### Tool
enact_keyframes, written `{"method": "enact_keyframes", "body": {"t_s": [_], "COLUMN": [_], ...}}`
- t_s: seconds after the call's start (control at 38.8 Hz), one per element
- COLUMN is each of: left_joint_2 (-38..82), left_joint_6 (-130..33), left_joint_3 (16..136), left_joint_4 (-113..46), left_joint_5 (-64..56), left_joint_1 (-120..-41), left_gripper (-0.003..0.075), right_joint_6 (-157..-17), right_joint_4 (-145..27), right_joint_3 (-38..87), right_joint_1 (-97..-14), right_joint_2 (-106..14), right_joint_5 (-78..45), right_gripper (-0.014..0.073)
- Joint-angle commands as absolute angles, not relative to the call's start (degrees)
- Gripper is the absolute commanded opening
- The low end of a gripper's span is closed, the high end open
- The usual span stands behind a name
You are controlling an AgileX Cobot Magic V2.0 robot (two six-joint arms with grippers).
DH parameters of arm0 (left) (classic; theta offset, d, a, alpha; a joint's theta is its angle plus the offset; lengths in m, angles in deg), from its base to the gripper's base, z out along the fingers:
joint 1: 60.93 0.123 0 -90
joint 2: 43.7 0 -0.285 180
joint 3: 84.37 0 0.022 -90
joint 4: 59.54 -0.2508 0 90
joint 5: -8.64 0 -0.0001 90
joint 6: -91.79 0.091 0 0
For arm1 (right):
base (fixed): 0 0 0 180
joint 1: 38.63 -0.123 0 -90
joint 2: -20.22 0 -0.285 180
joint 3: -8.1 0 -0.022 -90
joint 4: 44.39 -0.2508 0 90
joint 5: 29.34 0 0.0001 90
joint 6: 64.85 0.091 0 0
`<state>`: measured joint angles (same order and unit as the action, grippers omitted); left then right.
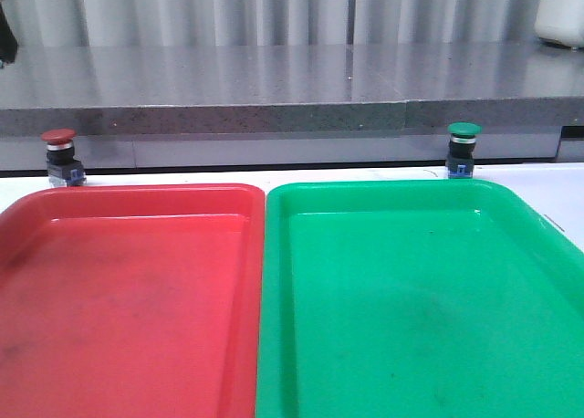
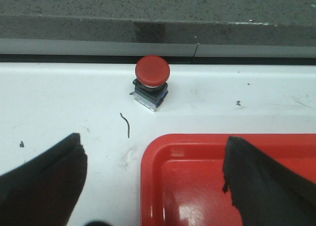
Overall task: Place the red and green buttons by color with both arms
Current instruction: 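Grasp the red push-button with the left gripper and lift it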
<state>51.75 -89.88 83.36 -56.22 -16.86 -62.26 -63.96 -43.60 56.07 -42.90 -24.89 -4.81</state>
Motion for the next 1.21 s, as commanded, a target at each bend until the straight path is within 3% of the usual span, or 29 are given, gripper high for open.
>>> {"method": "enact_keyframes", "body": {"t_s": [0.0, 0.39, 0.46, 0.54, 0.67, 0.9, 1.18], "left_joint_2": [56.48, 80.32, 81.28, 81.40, 81.40, 77.38, 62.12], "left_joint_6": [-89.96, -90.07, -90.07, -90.07, -90.07, -90.28, -90.28], "left_joint_3": [90.06, 107.47, 107.47, 107.47, 107.47, 107.47, 102.13], "left_joint_4": [-57.94, -58.71, -58.71, -58.57, -58.57, -58.48, -57.49], "left_joint_5": [-13.35, -10.15, -7.73, -6.03, -4.80, -9.95, -16.09], "left_joint_1": [-62.35, -62.35, -62.35, -62.35, -62.35, -62.35, -62.87], "left_gripper": [0.0554, 0.0551, 0.0482, 0.0353, 0.0252, 0.0242, 0.0242], "right_joint_6": [-64.47, -64.47, -64.47, -64.47, -64.47, -64.47, -64.47], "right_joint_4": [-43.12, -43.12, -43.12, -43.12, -43.12, -43.12, -43.12], "right_joint_3": [54.04, 54.04, 54.04, 54.04, 54.04, 54.04, 54.04], "right_joint_1": [-42.64, -42.64, -42.64, -42.64, -42.64, -42.64, -42.64], "right_joint_2": [-25.26, -25.26, -25.26, -25.26, -25.26, -25.26, -25.26], "right_joint_5": [-8.80, -8.80, -8.80, -8.80, -8.80, -8.80, -8.80], "right_gripper": [0.0528, 0.0528, 0.0528, 0.0528, 0.0528, 0.0528, 0.0528]}}
